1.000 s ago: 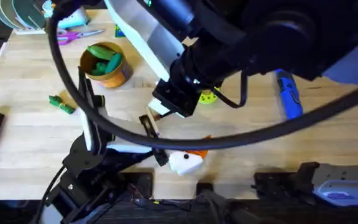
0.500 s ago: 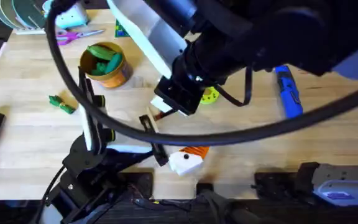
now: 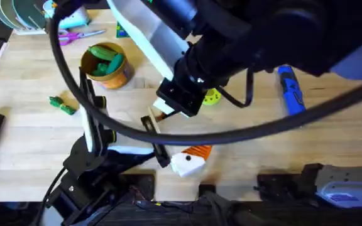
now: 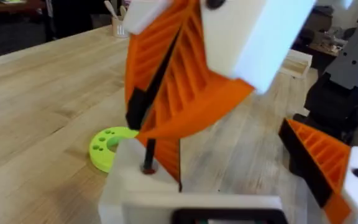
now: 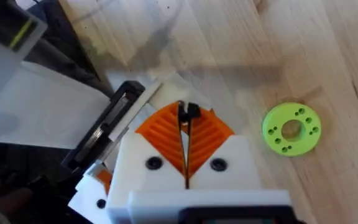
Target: Pick up the gripper from the table and insert it into the empty holder that is missing its gripper. Then pick up a screw, insert it into the mounting hole, and use the screwdriver to tighten it. Finally, clean up the table by picking up the vegetable and placing it into the bucket.
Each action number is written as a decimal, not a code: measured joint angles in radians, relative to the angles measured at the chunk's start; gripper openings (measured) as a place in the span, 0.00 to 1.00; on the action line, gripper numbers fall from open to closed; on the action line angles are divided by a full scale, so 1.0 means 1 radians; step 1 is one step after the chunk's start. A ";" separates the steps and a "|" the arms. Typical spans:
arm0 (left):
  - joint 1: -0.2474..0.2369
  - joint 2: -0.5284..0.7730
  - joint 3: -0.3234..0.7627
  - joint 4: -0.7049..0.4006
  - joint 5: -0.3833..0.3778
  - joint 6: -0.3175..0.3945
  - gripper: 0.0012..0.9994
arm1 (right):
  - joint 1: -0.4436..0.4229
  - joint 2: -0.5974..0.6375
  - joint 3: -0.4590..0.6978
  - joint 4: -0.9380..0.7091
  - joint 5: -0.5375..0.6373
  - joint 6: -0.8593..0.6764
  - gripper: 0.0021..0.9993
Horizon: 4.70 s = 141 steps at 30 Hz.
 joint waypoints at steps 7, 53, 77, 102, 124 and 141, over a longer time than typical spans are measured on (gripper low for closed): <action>0.000 0.000 0.000 -0.001 0.000 -0.001 0.99 | 0.000 0.045 0.000 -0.001 -0.001 0.000 0.00; 0.000 0.000 0.000 0.000 0.000 0.000 0.99 | -0.424 -0.408 -0.009 -0.327 0.037 -0.114 0.99; 0.000 0.000 0.000 0.000 -0.003 0.008 0.02 | -0.582 -0.879 -0.561 -0.084 -0.506 -0.175 0.99; 0.000 0.000 0.000 0.000 -0.030 0.008 0.01 | -0.730 -0.683 -0.566 -0.054 -0.218 -0.197 0.99; 0.000 0.000 0.000 0.000 -0.031 0.008 0.01 | -1.075 -0.108 -0.567 0.265 0.114 -0.157 0.99; 0.000 0.000 0.000 0.000 -0.031 0.008 0.01 | -1.179 0.080 -0.567 0.324 0.110 -0.201 0.99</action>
